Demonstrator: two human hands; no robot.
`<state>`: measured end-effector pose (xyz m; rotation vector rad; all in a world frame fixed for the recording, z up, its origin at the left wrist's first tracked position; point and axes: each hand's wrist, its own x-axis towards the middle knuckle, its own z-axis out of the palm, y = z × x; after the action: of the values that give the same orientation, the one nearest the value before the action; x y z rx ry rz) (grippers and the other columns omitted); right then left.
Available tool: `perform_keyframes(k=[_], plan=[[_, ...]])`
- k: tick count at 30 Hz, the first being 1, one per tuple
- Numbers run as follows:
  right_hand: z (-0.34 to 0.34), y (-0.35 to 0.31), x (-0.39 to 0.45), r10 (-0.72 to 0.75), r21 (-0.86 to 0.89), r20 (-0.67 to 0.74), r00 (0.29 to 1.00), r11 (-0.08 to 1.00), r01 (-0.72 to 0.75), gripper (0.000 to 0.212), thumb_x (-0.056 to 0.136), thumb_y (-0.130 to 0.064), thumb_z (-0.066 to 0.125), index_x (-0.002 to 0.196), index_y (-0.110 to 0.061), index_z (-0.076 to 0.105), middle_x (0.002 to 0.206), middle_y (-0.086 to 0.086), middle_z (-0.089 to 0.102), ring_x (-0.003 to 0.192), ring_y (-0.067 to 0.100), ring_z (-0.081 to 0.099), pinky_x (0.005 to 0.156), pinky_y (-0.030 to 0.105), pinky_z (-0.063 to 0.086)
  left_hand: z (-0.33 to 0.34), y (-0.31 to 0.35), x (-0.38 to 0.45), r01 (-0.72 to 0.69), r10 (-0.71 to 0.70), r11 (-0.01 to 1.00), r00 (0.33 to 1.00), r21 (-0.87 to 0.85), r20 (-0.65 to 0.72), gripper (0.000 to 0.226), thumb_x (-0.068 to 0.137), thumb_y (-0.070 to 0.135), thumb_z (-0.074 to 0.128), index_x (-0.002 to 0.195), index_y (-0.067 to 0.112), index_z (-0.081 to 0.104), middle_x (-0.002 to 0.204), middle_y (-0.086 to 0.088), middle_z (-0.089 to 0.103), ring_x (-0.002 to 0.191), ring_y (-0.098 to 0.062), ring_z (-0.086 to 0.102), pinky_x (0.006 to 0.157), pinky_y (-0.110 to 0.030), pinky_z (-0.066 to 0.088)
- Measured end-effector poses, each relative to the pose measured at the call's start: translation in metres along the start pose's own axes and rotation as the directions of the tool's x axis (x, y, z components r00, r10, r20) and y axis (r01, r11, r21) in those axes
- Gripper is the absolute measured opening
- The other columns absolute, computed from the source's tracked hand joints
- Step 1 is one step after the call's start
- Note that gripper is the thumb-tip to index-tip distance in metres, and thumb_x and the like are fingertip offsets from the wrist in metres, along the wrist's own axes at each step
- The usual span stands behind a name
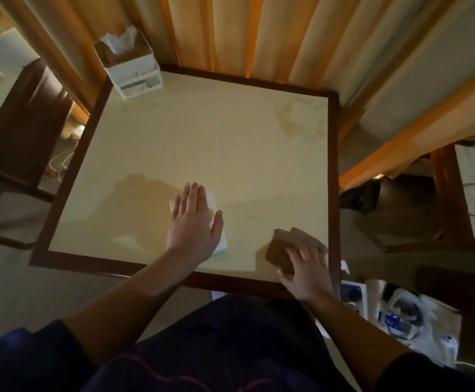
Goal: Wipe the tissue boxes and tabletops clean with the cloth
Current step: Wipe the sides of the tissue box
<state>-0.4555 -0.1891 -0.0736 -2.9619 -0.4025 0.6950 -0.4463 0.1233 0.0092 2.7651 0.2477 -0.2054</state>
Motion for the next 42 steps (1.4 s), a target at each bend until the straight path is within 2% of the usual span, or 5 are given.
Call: perform_keyframes(k=[9,14,17,35,42], plan=[[0.012,-0.034,0.015,0.020,0.344,-0.176,0.984,0.938,0.043,0.023,0.099,-0.035,0.068,0.116,-0.021,0.076,0.106,-0.004,0.075,0.092,0.018,0.072,0.084,0.036,0.055,0.005,0.003,-0.003,-0.035,0.038,0.997,0.999,0.073,-0.036,0.070,0.107,0.042,0.014,0.164,0.001,0.010,0.173,-0.014,0.009,0.161,-0.024,-0.001,0.129,-0.038,-0.003],[-0.015,-0.078,0.035,0.077,0.817,0.017,0.997,0.573,-0.058,0.024,0.101,-0.040,0.069,0.114,-0.022,0.079,0.091,-0.014,0.075,0.077,-0.002,0.069,0.067,0.007,0.047,0.010,0.003,-0.002,-0.038,0.043,0.997,0.996,0.063,-0.076,0.069,0.106,0.041,0.014,0.163,0.001,0.015,0.172,-0.014,0.014,0.161,-0.024,0.004,0.130,-0.039,0.002],[-0.028,-0.107,0.049,0.013,0.936,0.066,0.998,0.345,-0.067,0.018,0.100,-0.035,0.071,0.104,-0.021,0.082,0.083,-0.008,0.078,0.069,0.009,0.074,0.069,0.033,0.061,0.014,0.002,-0.001,-0.042,0.047,0.997,0.995,0.061,-0.087,0.068,0.107,0.039,0.019,0.163,0.000,0.018,0.171,-0.015,0.017,0.161,-0.025,0.007,0.131,-0.042,0.006],[0.000,-0.114,0.087,-0.285,0.950,-0.221,0.933,0.153,0.272,0.033,0.097,-0.030,0.072,0.129,-0.036,0.070,0.135,-0.014,0.056,0.126,0.002,0.055,0.105,0.025,0.048,0.019,0.008,-0.002,0.004,0.007,0.998,0.984,0.059,-0.180,0.063,0.106,0.032,0.041,0.162,0.008,0.026,0.168,-0.008,0.028,0.158,-0.025,0.021,0.127,-0.053,0.022],[0.018,-0.141,0.070,-0.429,0.928,-0.322,0.844,0.034,0.371,0.057,0.113,-0.016,0.028,0.168,-0.013,0.012,0.178,-0.001,0.004,0.164,0.021,-0.001,0.132,0.055,0.005,0.021,0.010,-0.002,0.020,-0.002,0.995,0.983,0.094,-0.183,0.062,0.105,0.031,0.039,0.161,0.005,0.030,0.167,-0.012,0.031,0.158,-0.025,0.023,0.126,-0.056,0.024]])
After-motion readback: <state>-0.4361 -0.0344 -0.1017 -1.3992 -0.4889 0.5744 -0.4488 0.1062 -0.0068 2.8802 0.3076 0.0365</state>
